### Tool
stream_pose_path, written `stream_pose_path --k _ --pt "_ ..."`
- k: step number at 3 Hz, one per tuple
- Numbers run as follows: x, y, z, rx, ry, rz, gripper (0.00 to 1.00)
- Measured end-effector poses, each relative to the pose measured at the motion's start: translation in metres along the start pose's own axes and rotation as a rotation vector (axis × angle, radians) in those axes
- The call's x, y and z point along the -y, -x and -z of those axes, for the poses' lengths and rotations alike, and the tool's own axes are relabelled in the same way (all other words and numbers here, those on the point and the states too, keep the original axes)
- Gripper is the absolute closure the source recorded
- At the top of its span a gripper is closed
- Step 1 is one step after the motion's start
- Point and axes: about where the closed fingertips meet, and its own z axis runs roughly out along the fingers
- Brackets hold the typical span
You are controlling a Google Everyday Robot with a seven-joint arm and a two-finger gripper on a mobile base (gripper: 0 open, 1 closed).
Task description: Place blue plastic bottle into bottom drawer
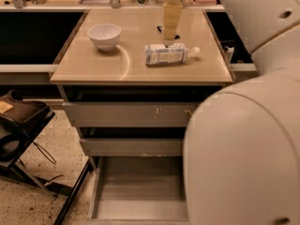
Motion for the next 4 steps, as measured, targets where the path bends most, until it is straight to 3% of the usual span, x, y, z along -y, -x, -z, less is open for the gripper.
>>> stream_pose_path --k 1,2,3,4 --pt "0.017 0.009 0.002 0.025 -0.049 -0.004 0.00" --pt "0.015 0.008 -0.001 0.029 -0.048 -0.002 0.00" --pt "0.014 -0.046 -0.017 0.042 0.001 -0.086 0.00" --pt "0.024 -0.089 -0.044 0.095 0.029 -0.203 0.00"
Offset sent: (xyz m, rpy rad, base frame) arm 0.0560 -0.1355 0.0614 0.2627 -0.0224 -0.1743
